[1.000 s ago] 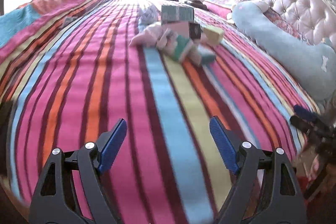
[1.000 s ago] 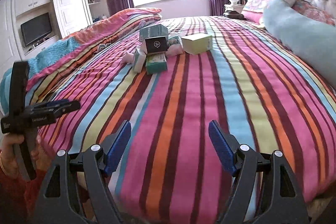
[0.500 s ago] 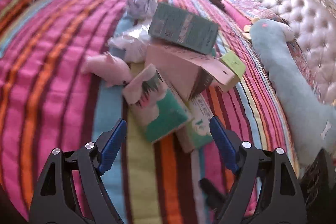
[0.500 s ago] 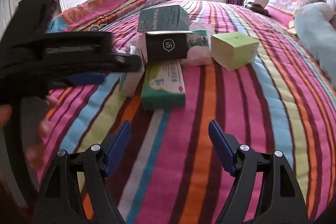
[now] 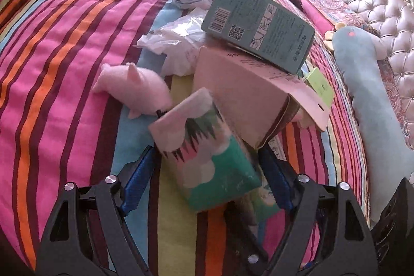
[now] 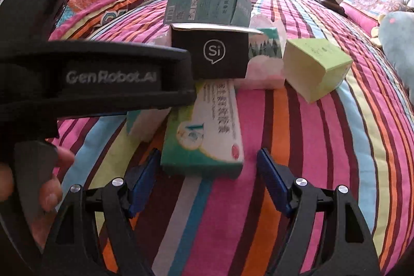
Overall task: Collect trash
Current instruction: 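Grasp floral tissue pack with left tool while right tool grasps green Ve box, then lower tissue pack and Ve box into the wastebasket and open both tools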
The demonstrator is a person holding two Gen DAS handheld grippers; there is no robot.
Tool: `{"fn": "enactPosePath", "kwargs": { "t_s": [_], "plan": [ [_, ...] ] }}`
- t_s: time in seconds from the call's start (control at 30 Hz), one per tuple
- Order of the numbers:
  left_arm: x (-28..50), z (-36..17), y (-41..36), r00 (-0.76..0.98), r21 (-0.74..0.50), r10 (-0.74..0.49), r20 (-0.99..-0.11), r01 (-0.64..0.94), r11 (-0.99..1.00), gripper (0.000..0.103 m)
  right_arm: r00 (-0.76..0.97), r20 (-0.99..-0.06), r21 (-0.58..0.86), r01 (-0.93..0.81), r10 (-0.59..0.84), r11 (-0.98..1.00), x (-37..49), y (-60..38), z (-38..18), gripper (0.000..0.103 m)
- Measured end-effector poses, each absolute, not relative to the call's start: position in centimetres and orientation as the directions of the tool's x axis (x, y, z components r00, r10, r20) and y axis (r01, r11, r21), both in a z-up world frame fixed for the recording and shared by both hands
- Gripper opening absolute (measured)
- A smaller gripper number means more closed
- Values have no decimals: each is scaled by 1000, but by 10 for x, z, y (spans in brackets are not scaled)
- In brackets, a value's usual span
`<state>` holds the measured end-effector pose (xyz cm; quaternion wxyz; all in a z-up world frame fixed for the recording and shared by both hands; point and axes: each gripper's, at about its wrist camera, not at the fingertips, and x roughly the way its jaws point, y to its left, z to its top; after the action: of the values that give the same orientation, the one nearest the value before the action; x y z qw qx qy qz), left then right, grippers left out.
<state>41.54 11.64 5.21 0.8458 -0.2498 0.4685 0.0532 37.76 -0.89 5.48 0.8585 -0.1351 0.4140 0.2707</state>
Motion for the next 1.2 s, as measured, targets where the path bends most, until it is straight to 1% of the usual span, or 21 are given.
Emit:
{"fn": "enactPosePath", "kwargs": {
  "t_s": [0.03, 0.07, 0.13, 0.3, 0.4, 0.53, 0.67, 0.8, 0.93, 1.1, 1.2],
  "plan": [
    [415, 52, 116, 564, -371, -144, -813, -311, 875, 66, 504, -787, -2, -579, 356, 815, 379, -9, 54, 71],
    [414, 52, 117, 573, -378, -150, -806, -303, 875, 64, 495, -790, 7, -583, 362, 812, 380, -9, 53, 67],
    [409, 51, 122, 590, -402, -168, -790, -292, 868, 59, 494, -789, 13, -580, 365, 814, 378, -12, 54, 52],
    [389, 52, 131, 638, -426, -186, -747, -245, 871, 57, 493, -780, 41, -574, 386, 817, 365, -26, 55, 52],
    [365, 58, 130, 660, -384, -158, -734, -212, 899, 57, 499, -773, 51, -567, 392, 822, 350, -45, 59, 52],
    [317, 66, 127, 692, -334, -137, -709, -158, 929, 57, 510, -752, 92, -546, 417, 833, 326, -72, 65, 52],
    [261, 67, 122, 709, -328, -162, -687, -103, 939, 57, 523, -720, 159, -515, 456, 842, 294, -105, 69, 52],
    [207, 71, 108, 723, -320, -190, -664, -45, 946, 57, 535, -658, 256, -503, 530, 825, 246, -141, 83, 52],
    [144, 77, 89, 733, -343, -242, -636, 12, 939, 57, 527, -621, 295, -530, 581, 795, 193, -160, 95, 52],
    [58, 71, 64, 714, -330, -272, -645, 61, 942, 57, 459, -640, 332, -558, 616, 761, 115, -179, 87, 52],
    [3, 50, 44, 668, -289, -265, -696, 78, 954, 57, 398, -688, 340, -562, 607, 754, 73, -184, 67, 52]
  ]
}}
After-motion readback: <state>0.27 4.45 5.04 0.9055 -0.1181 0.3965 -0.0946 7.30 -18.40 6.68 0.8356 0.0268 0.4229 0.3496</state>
